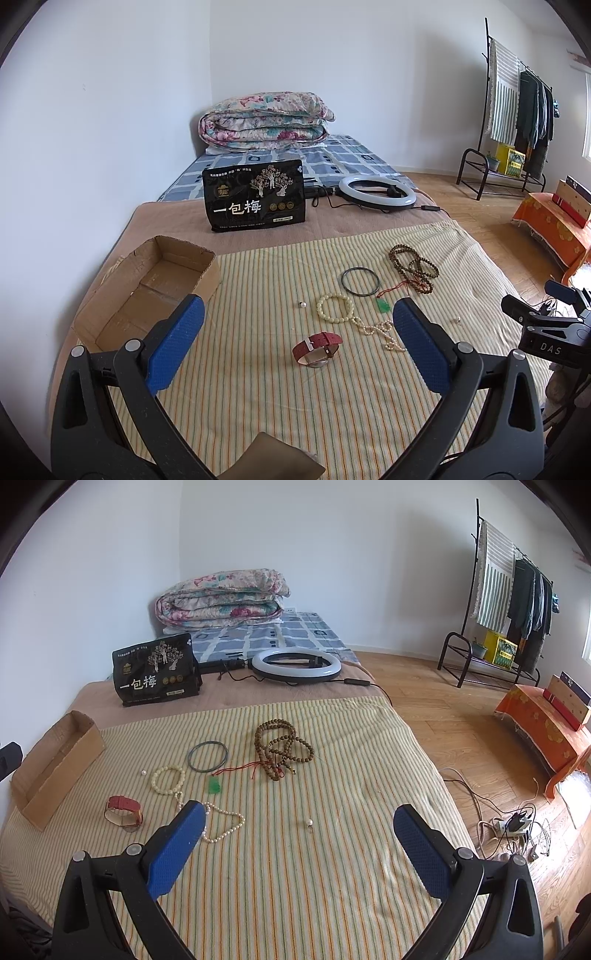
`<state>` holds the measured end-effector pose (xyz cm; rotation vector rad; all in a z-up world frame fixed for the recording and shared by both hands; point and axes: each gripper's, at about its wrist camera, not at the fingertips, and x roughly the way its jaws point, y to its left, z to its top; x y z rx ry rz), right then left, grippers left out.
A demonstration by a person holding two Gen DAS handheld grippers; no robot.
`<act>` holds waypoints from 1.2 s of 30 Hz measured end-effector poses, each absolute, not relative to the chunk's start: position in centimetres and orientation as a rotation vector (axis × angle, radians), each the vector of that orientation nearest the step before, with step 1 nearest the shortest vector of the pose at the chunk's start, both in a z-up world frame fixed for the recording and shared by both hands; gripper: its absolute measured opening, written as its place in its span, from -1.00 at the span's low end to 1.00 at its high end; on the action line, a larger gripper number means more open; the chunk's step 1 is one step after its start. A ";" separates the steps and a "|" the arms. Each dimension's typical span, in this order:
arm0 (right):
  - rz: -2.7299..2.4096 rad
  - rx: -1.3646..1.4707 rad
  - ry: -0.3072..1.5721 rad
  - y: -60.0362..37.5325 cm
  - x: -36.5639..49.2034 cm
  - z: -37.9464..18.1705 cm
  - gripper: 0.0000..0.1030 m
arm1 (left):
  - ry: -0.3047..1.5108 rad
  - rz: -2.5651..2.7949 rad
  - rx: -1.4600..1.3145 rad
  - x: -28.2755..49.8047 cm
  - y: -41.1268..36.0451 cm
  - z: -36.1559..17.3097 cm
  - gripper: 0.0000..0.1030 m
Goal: Organize jewelry
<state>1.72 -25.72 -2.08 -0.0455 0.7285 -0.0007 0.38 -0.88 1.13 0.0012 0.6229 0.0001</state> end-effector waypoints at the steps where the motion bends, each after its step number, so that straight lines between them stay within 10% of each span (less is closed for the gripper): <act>1: -0.001 -0.046 0.729 -25.8 1.7 -2.1 0.99 | 0.623 0.000 0.002 0.4 -0.9 1.2 1.00; 36: 0.116 -0.067 0.772 -25.4 1.9 -3.9 0.99 | 0.787 -0.025 -0.021 0.7 4.6 -3.2 1.00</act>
